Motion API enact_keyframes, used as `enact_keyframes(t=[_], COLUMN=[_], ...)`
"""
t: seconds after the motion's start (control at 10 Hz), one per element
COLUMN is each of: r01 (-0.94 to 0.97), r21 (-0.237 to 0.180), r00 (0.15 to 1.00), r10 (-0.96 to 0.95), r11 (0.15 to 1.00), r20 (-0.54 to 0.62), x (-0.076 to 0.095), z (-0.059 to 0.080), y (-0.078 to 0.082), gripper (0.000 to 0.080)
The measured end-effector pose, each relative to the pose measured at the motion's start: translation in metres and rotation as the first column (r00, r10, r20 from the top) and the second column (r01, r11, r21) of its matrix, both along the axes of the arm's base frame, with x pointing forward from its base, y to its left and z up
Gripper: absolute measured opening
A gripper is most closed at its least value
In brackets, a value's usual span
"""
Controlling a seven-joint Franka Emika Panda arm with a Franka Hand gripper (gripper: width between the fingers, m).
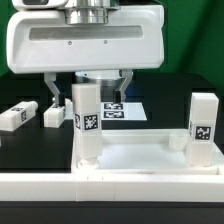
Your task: Assemble desk
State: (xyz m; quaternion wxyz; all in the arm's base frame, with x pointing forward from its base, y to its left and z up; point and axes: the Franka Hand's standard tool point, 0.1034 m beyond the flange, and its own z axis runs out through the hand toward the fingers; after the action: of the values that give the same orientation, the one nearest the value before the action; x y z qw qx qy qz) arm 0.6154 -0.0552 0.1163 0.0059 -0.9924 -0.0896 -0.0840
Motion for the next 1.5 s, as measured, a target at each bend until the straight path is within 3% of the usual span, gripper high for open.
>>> enact_keyframes(t=[0.3, 0.7, 0.9, 1.2, 1.5], r01=[-0.008, 0.011, 0.168, 0.412, 0.666], r21=[-0.001, 0.002, 0.037, 0.077, 0.126], r00=[1.000, 1.000, 0.986, 0.911, 0.745], r10=[0.008, -0.011, -0.168, -0.411, -0.664], r11=[1.000, 1.000, 0.985, 0.908, 0.735], r20=[0.000, 0.000, -0.007, -0.027, -0.070], x=[-0.0001, -0.0001, -0.0008, -0.0009, -0.0012], z=[-0.0001, -0.0002, -0.0005, -0.0006, -0.0011], y=[-0.0003, -0.0004, -0.0016, -0.0024, -0.0045], gripper=[0.0288, 0.0288, 0.0288, 0.0288, 0.0289])
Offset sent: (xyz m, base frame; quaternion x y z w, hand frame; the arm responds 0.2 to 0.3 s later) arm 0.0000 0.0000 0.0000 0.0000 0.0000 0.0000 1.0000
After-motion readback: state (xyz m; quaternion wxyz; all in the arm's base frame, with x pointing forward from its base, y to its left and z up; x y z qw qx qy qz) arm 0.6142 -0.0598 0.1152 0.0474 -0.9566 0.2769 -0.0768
